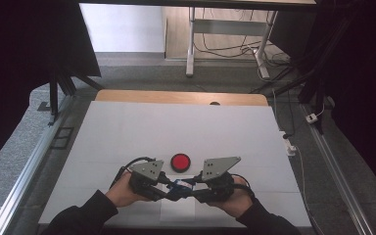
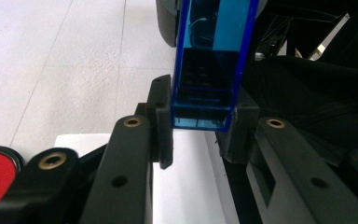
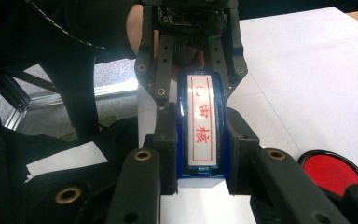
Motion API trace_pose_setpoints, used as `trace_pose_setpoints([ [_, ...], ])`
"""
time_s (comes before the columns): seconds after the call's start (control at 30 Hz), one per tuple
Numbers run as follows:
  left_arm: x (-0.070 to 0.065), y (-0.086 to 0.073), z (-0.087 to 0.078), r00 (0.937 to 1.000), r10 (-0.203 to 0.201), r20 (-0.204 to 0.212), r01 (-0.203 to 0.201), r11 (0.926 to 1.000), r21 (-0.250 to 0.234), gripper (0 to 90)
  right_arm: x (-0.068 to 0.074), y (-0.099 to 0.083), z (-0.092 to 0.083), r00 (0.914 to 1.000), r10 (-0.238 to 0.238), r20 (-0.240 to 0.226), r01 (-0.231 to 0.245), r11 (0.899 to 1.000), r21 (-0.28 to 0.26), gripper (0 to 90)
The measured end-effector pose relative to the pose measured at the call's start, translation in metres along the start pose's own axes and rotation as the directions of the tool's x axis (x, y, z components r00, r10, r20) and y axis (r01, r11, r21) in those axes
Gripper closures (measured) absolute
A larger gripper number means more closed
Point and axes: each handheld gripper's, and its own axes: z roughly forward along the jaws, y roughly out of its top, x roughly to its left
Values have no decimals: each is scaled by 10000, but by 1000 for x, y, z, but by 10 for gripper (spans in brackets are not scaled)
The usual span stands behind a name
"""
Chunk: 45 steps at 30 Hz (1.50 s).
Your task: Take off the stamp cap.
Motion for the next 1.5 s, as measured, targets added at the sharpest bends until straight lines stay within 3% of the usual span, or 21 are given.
trace_pose_setpoints([
  [0.53,2,-2,0,9995,-257,171,255,9996,109,690,0,0,1,10000,1,18,-1,10000,3,711],
  [0.6,3,-6,3,9996,-247,116,239,9975,661,691,1,2,-4,9998,23,217,-16,9995,-300,711],
  [0.63,4,-10,4,9987,-443,253,429,9977,518,691,-3,5,-14,9995,162,288,-142,9975,-686,711],
  [0.67,5,-10,5,9980,-552,292,538,9974,469,691,-3,5,-14,9995,162,288,-142,9975,-686,711],
  [0.7,4,-9,6,9989,-428,176,417,9975,571,690,-2,7,-17,9984,-43,565,77,9982,-594,711],
  [0.83,3,-5,6,9994,-339,52,337,9987,377,688,-2,4,-15,9980,-1,632,29,9990,-435,710],
  [1.17,0,-5,2,9969,-613,-487,637,9967,501,687,-4,0,-13,9969,71,789,-38,9992,-409,709],
  [1.27,-2,-5,1,9936,-864,-730,905,9943,559,686,-4,0,-13,9963,46,860,-16,9994,-347,709],
  [1.5,-8,-5,-6,9861,-1010,-1317,1119,9906,781,685,-4,-1,-14,9942,138,1069,-94,9991,-418,709],
])
